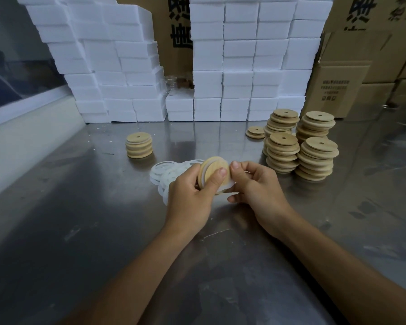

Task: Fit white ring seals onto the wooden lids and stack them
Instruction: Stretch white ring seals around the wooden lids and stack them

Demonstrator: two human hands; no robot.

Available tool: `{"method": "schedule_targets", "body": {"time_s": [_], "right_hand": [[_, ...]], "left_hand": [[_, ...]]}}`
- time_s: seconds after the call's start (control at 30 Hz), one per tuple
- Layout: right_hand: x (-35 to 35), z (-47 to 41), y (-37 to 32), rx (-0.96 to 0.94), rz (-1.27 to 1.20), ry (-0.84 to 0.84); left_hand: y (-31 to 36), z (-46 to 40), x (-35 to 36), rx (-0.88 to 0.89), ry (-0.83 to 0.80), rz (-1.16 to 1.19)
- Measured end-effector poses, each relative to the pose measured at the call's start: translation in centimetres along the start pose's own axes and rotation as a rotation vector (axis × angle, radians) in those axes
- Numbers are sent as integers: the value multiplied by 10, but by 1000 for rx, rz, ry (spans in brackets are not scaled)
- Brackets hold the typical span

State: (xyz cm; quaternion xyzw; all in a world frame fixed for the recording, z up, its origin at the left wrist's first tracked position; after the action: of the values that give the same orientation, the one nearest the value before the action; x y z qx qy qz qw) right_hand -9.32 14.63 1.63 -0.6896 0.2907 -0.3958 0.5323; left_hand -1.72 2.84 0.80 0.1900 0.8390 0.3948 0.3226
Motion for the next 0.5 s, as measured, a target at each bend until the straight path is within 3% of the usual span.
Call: {"method": "schedule_targets", "body": {"time_s": [0.23,0.33,0.4,0.5], "right_hand": [[-4,-2,2,20,-58,-9],[-4,2,0,-252,217,25],[1,6,-4,-470,422,-40],[2,7,-7,-542,468,-93]], "left_hand": [[4,1,0,42,-41,11],[2,2,2,39,-154,13],[2,5,4,56,-255,-27],[2,5,5,40,-305,-49]]}}
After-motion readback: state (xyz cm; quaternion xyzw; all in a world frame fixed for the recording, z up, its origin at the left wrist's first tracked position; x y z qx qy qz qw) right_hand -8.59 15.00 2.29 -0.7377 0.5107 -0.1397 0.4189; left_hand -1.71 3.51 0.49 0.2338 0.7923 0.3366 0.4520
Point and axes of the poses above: each hand's wrist, its own z-axis away from the middle knuckle, its own x-axis out of the palm, y = z × x, the point moved 2 cm from there along -z, towards the middle knuckle, and after that the axes turned 10 degrees about -z, right-handed, at the moved point
